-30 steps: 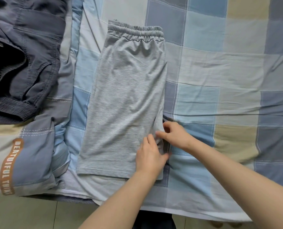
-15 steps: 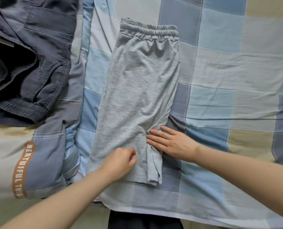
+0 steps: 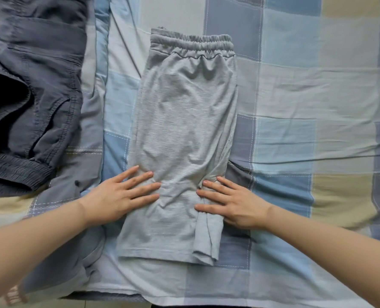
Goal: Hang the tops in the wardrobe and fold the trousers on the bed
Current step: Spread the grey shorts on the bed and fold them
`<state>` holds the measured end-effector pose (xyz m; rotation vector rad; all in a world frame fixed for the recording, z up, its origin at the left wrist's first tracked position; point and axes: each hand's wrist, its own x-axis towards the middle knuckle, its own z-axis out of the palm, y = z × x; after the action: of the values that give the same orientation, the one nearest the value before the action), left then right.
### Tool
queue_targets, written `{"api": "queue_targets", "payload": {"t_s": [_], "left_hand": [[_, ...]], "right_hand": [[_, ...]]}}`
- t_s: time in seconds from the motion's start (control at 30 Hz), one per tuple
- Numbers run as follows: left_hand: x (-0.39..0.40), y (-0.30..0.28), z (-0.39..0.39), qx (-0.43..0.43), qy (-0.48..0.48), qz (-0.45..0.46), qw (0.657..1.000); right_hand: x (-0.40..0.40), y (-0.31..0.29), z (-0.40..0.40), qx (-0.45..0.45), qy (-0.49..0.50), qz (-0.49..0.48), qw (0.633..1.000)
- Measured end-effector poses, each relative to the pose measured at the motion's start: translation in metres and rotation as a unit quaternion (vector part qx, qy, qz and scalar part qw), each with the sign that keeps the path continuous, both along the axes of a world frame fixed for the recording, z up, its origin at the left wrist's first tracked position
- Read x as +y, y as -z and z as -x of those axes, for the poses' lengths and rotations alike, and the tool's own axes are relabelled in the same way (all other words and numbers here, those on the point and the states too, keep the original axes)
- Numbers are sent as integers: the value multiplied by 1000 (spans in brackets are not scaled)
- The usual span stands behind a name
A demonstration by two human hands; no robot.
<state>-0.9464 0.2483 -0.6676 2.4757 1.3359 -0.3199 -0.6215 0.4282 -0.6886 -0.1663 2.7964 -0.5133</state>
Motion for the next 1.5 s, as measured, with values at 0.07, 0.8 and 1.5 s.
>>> {"api": "queue_targets", "payload": {"t_s": [0.07,0.8,1.5], "left_hand": [[-1,-8,-6,-110,-116,32,987],[23,-28,-8,-236,-701,87,667],[60,-9,29,47,-104,6,993]], "right_hand": [[1,-7,-6,-24,56,94,994],[28,-57,-3,15,645,192,740],[78,-24,17,-7,25,-92,995]]}}
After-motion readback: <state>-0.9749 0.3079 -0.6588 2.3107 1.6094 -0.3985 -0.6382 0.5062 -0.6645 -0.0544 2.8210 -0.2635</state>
